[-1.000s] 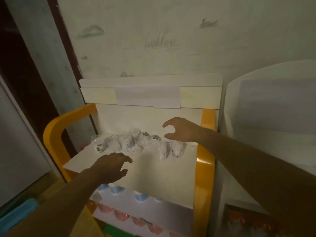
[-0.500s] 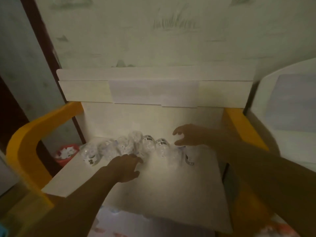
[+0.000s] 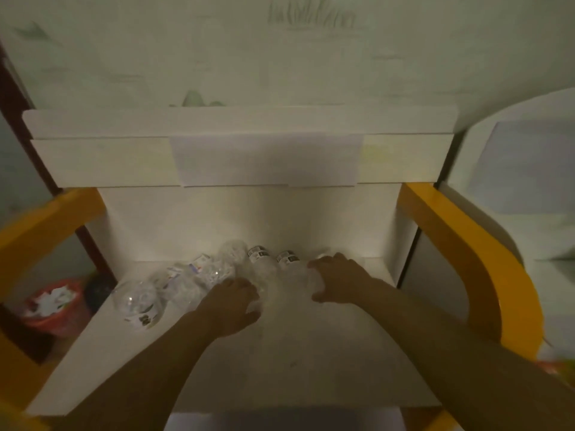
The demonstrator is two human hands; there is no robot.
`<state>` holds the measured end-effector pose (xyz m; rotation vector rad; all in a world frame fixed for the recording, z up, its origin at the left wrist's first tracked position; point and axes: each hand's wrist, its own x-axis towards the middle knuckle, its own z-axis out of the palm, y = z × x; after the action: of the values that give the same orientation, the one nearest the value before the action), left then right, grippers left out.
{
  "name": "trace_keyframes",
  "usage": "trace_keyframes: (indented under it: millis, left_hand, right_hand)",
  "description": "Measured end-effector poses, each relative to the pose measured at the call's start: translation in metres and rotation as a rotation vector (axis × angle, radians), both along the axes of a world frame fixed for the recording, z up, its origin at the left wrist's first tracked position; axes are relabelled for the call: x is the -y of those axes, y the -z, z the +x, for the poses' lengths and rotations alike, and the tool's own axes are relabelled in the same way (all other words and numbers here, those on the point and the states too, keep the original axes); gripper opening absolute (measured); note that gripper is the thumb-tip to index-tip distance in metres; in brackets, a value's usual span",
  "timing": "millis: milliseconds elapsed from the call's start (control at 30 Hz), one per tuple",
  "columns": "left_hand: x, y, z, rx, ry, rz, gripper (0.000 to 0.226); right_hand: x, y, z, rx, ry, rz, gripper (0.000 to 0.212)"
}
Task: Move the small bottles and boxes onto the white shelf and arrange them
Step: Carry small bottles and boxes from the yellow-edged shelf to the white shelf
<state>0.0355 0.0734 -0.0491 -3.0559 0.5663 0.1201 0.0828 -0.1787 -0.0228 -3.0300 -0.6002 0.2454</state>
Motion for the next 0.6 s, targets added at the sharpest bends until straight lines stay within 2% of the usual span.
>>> trace_keyframes:
  millis: [67, 200, 333, 600]
  left_hand:
    - [-0.001, 0.004, 0.001, -0.027, 0.058, -0.011, 0.036]
    - [-0.006, 0.011, 0.007, -0.008, -0.010, -0.116, 0.051]
    - [-0.001, 0.014, 0.006, -0.020, -0.028, 0.005, 0.065]
    - [-0.004, 0.015, 0.006, -0.029, -0.019, -0.170, 0.051]
  right_hand:
    - [-0.003, 0.005, -0.005, -0.025, 0.024, 0.040, 0.079]
    - [-0.005, 0.014, -0.012, -0.098, 0.068, 0.122, 0.087]
    - [-0.004, 0.019, -0.016, -0.099, 0.105, 0.166, 0.084]
    - [-0.009, 0.023, -0.023, -0.069, 0.115, 0.152, 0.071]
